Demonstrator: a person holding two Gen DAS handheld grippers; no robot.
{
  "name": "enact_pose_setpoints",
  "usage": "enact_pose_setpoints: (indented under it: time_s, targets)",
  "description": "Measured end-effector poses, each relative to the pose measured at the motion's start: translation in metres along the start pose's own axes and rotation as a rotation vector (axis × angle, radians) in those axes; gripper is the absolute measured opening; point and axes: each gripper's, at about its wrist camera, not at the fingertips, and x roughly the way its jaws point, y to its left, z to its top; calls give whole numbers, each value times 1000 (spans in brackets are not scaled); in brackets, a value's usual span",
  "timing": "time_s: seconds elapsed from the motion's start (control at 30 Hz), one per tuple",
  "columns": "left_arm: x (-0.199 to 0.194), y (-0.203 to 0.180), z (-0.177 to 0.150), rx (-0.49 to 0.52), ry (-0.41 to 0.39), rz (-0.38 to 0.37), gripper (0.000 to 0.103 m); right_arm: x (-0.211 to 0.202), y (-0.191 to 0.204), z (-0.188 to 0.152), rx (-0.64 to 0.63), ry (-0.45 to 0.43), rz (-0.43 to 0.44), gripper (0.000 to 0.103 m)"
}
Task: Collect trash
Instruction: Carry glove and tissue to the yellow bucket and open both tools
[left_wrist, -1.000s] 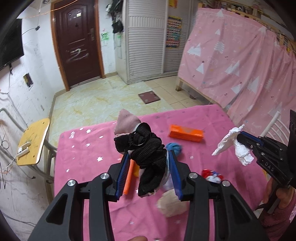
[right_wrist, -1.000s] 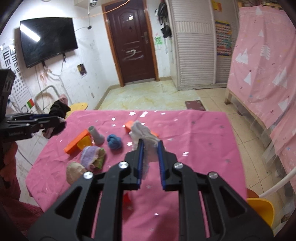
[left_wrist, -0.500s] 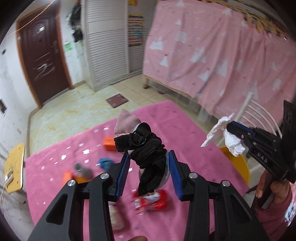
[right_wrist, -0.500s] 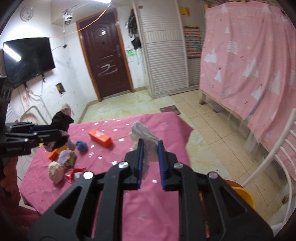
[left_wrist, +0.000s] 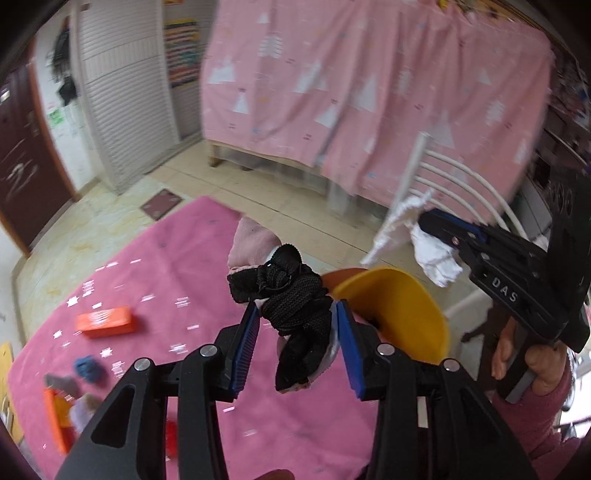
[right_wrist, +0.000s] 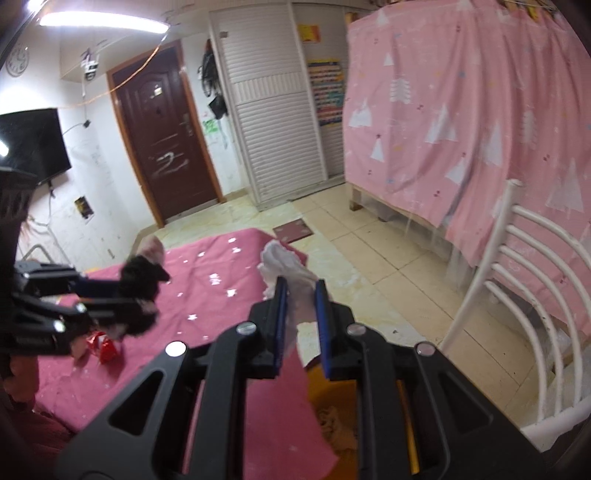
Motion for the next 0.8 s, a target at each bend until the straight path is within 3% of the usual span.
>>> enact_pose_setpoints:
  time_s: [0.23,0.33,0.5,0.8]
  targets:
    - [40,-60,4,77,22,-114,35,-21,-37,1,51,-49,-39,15]
    - [53,-78,5,98,55,-155,42,-24,-47,0,66,-52,-48,15]
    - [55,-97,6,144,56,-149,52,-27,-57,-2,85,-56,-57,15]
    - [40,-83,9,96,35,-136,53,-25,-63,-6,95,-43,-45,18]
